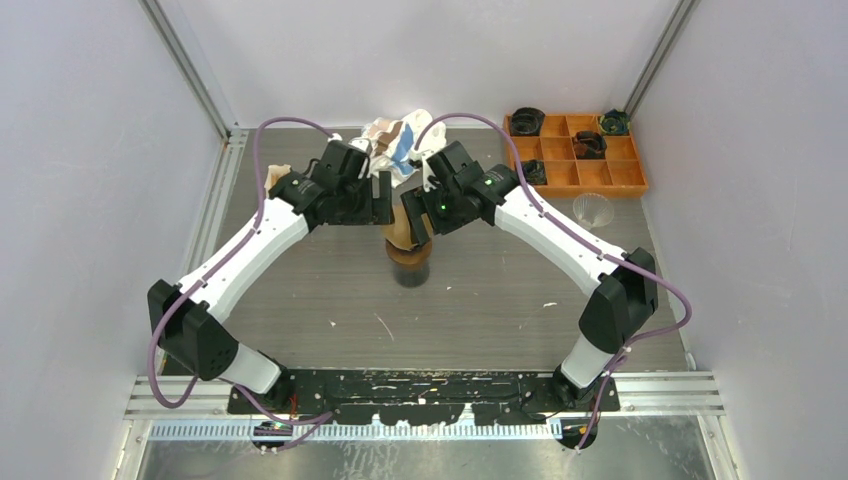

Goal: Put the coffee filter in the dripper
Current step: Adjust the coffee filter in the coffee dripper.

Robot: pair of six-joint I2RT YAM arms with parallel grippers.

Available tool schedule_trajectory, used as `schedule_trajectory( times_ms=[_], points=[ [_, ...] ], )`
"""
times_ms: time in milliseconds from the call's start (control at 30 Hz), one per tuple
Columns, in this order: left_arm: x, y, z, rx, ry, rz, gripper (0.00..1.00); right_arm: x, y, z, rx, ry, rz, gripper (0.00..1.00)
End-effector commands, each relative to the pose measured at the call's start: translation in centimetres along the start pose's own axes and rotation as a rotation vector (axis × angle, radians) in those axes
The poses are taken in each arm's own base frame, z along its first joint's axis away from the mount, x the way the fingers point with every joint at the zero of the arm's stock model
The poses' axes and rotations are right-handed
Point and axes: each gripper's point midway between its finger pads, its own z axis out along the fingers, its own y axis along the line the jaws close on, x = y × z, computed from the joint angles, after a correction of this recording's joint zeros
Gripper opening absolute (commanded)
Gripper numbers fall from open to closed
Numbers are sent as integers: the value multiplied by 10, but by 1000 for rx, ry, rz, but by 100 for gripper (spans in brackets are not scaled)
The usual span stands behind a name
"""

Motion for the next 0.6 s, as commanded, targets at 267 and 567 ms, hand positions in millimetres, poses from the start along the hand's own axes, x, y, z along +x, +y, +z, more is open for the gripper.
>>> schedule_trajectory(
  times_ms=[267, 567],
  points=[
    [-15, -26, -23, 147, -69, 3, 92, -20, 7, -19, -22, -99, -2, 81],
    [-20, -37, -1, 183, -54, 1, 93, -22, 9, -22, -31, -111, 2, 82]
  ],
)
